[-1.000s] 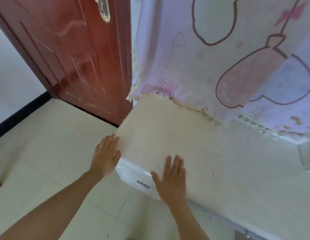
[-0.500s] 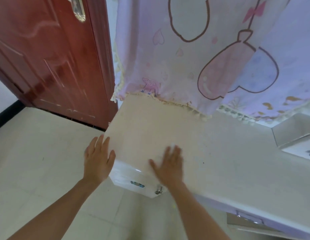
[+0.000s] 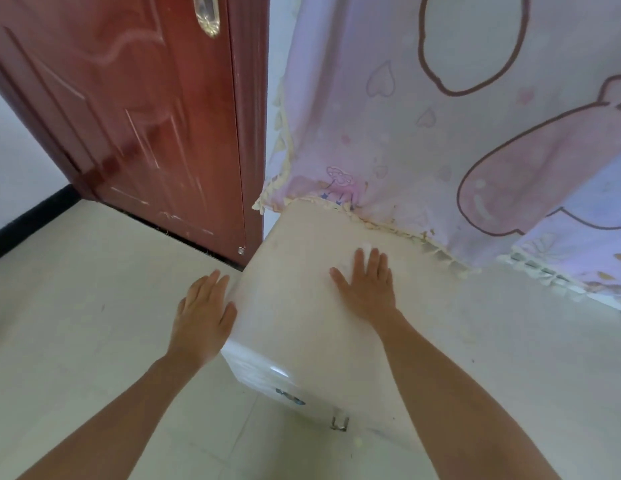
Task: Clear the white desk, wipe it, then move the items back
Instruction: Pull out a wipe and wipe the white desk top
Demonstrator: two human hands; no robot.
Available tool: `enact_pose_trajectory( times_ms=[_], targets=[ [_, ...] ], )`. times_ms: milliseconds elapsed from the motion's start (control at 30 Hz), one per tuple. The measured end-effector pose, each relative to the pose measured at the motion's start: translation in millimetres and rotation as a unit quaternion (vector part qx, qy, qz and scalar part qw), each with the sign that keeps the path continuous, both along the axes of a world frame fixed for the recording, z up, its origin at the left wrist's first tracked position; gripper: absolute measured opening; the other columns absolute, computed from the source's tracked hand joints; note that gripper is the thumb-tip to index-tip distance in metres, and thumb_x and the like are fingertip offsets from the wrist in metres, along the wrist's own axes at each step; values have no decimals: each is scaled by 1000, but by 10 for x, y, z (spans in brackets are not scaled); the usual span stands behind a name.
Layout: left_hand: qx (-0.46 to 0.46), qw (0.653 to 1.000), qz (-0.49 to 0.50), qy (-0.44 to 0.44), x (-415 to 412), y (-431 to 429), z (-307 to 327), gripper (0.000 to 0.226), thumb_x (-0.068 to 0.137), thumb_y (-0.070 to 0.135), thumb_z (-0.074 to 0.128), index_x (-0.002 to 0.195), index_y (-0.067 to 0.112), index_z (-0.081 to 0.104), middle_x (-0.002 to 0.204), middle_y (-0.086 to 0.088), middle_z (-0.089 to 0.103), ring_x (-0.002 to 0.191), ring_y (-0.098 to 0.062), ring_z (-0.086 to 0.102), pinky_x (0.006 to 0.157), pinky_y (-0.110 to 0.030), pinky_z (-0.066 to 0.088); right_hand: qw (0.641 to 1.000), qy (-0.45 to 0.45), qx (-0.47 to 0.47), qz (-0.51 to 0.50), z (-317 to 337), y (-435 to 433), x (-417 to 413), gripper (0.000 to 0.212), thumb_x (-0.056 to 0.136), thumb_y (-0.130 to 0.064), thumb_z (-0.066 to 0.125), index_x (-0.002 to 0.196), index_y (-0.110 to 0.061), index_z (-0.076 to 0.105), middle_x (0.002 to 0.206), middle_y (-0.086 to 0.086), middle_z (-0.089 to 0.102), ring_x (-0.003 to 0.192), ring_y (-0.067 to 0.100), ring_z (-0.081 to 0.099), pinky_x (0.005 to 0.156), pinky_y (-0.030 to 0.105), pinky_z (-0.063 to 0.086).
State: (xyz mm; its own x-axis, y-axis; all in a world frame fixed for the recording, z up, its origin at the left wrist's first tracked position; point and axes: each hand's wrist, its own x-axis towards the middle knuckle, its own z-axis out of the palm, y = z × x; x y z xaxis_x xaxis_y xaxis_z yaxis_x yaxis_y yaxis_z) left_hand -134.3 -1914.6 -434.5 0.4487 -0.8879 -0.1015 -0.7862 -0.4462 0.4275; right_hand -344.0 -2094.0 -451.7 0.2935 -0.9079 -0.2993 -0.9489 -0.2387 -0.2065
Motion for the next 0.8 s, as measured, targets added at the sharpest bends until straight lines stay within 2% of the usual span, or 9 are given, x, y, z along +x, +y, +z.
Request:
enact_pose_trajectory(
  times_ms=[100,200,300,367,433,500,600,700,800],
  targets=[
    [16,999,-27,-9,-141,-41,-93,53,95,34,29,143,14,23,154,-2,17,141,-19,13,110,-35,20,999,34,2,-34,18,-285,-365,82,84,-69,16,146,-20,-5,155,12,-14,142,26,-14,115,42,-4],
    [27,999,-36,-25,-169,-5,-122,80,78,52,0,145,12,21,153,-3,22,140,-20,21,109,-34,25,999,41,-13,-17,-2,-477,-310,82,84,-68,16,146,-19,-4,155,13,-12,142,28,-13,115,43,-3],
    [25,998,-43,-35,-185,9,-94,66,86,40,18,129,1,49,133,-14,53,119,-33,53,88,-43,49,993,35,-23,110,-48,-548,52,81,85,-67,17,146,-18,-4,155,12,-13,142,26,-14,115,41,-4],
    [26,998,-33,-52,-189,-15,-88,62,96,36,15,118,-1,58,121,-14,62,104,-34,62,75,-40,55,978,20,-22,205,-61,-572,401,89,77,-73,10,146,-18,-4,155,10,-14,142,26,-16,115,40,-6],
    [22,996,-38,-79,-182,-12,-106,68,97,37,6,118,-1,58,120,-13,63,105,-33,61,74,-39,55,964,10,-19,264,-39,-608,699,93,74,-75,7,146,-18,-3,155,11,-13,142,26,-15,114,41,-5],
    [9,993,-48,-106,-166,-1,-157,66,98,36,5,120,0,55,122,-13,61,111,-30,51,77,-39,55,955,3,-13,297,-18,-666,845,85,83,-69,20,146,-18,-3,155,10,-13,142,26,-16,114,41,-6],
    [9,991,-47,-122,-162,-11,-170,64,98,35,6,121,0,54,123,-14,61,112,-25,42,78,-39,54,951,1,-5,310,34,-730,870,82,86,-65,26,146,-17,-4,154,11,-15,141,26,-18,114,40,-7],
    [25,991,-47,-124,-184,-12,-140,64,98,35,5,121,0,54,123,-13,61,113,-26,46,79,-34,54,938,5,1,348,84,-459,852,83,88,-62,31,146,-14,-4,154,13,-15,141,28,-18,114,40,-8],
    [44,990,-44,-126,-184,-26,-47,69,98,34,2,118,-1,58,121,-13,62,107,-31,61,79,-34,54,907,-4,33,421,134,122,743,85,86,-62,35,146,-15,-2,154,12,-15,141,27,-20,113,37,-12]
  ],
)
